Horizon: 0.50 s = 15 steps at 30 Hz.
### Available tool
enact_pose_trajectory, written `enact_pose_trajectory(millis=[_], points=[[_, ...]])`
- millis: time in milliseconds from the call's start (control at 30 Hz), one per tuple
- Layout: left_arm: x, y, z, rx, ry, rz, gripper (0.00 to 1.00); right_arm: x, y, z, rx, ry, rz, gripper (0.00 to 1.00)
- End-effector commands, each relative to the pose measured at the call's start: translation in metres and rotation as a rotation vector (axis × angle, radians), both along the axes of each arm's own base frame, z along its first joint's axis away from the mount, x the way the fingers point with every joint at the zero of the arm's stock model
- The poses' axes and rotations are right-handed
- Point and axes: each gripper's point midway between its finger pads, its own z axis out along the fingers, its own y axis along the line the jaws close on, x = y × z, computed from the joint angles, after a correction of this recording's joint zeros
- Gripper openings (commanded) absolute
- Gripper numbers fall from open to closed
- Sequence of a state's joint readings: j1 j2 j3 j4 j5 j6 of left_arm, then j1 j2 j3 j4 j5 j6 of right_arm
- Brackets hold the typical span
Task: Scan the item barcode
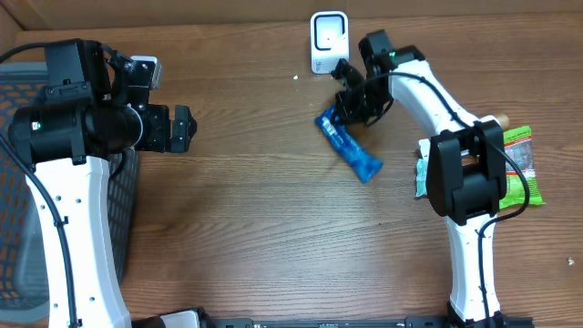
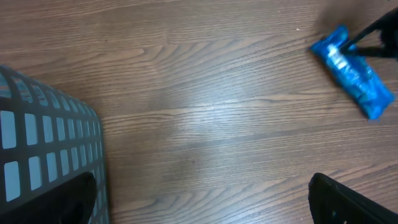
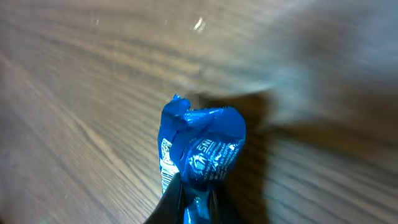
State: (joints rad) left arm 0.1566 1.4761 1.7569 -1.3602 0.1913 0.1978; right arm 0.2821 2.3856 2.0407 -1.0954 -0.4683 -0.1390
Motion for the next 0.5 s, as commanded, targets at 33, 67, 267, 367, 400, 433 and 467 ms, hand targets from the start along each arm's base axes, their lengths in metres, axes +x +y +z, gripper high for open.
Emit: enact_pose_trajectory(millis=[33,67,267,367,400,433,467], points=[[0.003,-0.001,0.0,-0.005,-0.002,-0.008,1.0,0.041,-0.023,0.056,-0.205,-0.211,-0.13,0.04],[0.003,-0.001,0.0,-0.005,-0.002,-0.008,1.0,0.049,-0.029,0.071,-0.27,-0.27,-0.16,0.04],[0.003,-0.001,0.0,-0.005,-0.002,-0.008,1.0,0.084,-0.062,0.134,-0.609,-0.584,-0.359,0.04],[0.003,-0.001,0.0,-0.005,-0.002,-0.008,1.0,0.096,-0.068,0.157,-0.77,-0.73,-0.338,0.04],[0.003,-0.001,0.0,-0.005,-0.002,-0.008,1.0,0.098,-0.066,0.159,-0.795,-0.75,-0.294,0.04],[0.003,-0.001,0.0,-0.005,-0.002,-0.008,1.0,0.101,-0.062,0.163,-0.823,-0.783,-0.224,0.04],[0.003,-0.001,0.0,-0.005,-0.002,-0.008,1.0,0.105,-0.059,0.166,-0.838,-0.809,-0.176,0.04]])
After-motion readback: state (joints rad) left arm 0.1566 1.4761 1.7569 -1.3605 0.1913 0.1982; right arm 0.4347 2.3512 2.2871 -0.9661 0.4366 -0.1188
